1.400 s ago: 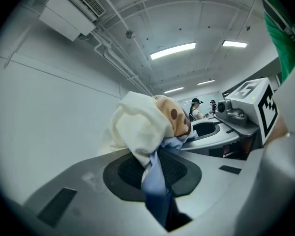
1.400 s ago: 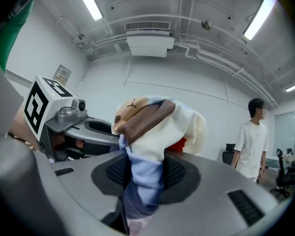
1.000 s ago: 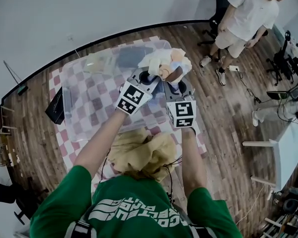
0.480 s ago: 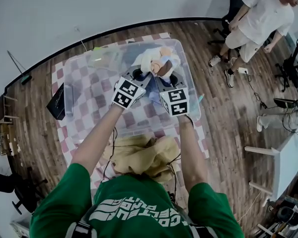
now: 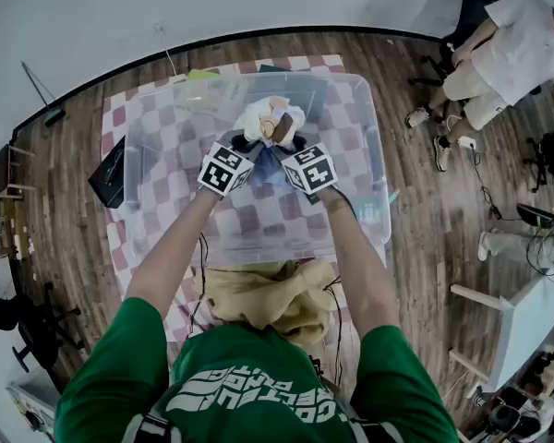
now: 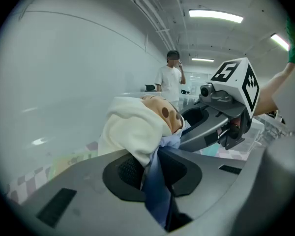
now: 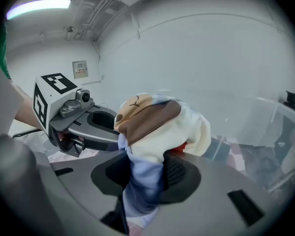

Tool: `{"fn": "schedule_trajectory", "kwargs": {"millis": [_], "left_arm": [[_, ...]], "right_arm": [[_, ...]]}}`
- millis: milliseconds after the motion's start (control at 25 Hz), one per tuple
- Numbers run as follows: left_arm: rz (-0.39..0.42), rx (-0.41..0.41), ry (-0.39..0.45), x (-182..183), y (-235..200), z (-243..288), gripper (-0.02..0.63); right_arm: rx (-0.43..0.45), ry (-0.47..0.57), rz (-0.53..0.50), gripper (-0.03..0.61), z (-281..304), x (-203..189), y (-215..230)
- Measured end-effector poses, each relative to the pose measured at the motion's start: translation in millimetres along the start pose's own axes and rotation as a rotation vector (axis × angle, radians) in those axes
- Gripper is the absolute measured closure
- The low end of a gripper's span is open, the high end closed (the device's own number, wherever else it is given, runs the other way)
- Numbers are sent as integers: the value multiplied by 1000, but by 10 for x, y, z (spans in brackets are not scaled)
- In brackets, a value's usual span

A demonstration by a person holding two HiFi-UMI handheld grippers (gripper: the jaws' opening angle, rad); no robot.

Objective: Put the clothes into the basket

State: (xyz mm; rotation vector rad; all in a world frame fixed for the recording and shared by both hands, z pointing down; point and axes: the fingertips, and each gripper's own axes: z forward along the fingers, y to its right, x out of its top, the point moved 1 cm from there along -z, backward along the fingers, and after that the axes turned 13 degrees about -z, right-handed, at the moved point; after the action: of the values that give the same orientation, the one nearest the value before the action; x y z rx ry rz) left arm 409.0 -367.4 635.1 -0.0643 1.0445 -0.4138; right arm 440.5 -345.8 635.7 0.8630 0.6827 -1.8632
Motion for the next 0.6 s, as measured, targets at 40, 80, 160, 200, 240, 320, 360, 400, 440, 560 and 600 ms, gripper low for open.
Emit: {"fn": "schedule_trajectory", "kwargs": {"millis": [40, 80, 160, 200, 240, 320, 360, 400, 440, 560, 600], "left_arm": [[-10, 1, -21, -95, -63, 32, 557], [-20, 1, -43, -190, -119, 68, 557], [-39, 0, -91, -393, -221, 147, 557], [-47, -1, -117, -501, -267, 188, 557], [-57, -3, -144, -610, -309, 228, 557], [-79, -6, -194, -827, -371, 302, 557], [-91, -9, -216, -927, -395, 333, 557], [-101, -11, -236, -1020, -414, 359, 557], [-110, -14, -255, -1101, -428, 381, 557], [-128, -23, -295, -1294, -419, 435, 557], [-129, -25, -304, -1346, -415, 455, 557]], "right_arm": [[26, -14, 9, 442, 103, -66, -25], [49, -30, 19, 442, 201, -136, -49], [90, -76, 39, 442, 387, -290, -103], [109, -105, 46, 442, 477, -373, -135], [126, -137, 48, 442, 563, -457, -169], [153, -198, 39, 440, 711, -629, -234], [166, -225, 36, 440, 773, -711, -267], [180, -247, 35, 439, 829, -788, -299], [194, -263, 38, 437, 876, -858, -331], [231, -283, 71, 431, 959, -1036, -420], [235, -289, 81, 431, 975, -1079, -437]]}}
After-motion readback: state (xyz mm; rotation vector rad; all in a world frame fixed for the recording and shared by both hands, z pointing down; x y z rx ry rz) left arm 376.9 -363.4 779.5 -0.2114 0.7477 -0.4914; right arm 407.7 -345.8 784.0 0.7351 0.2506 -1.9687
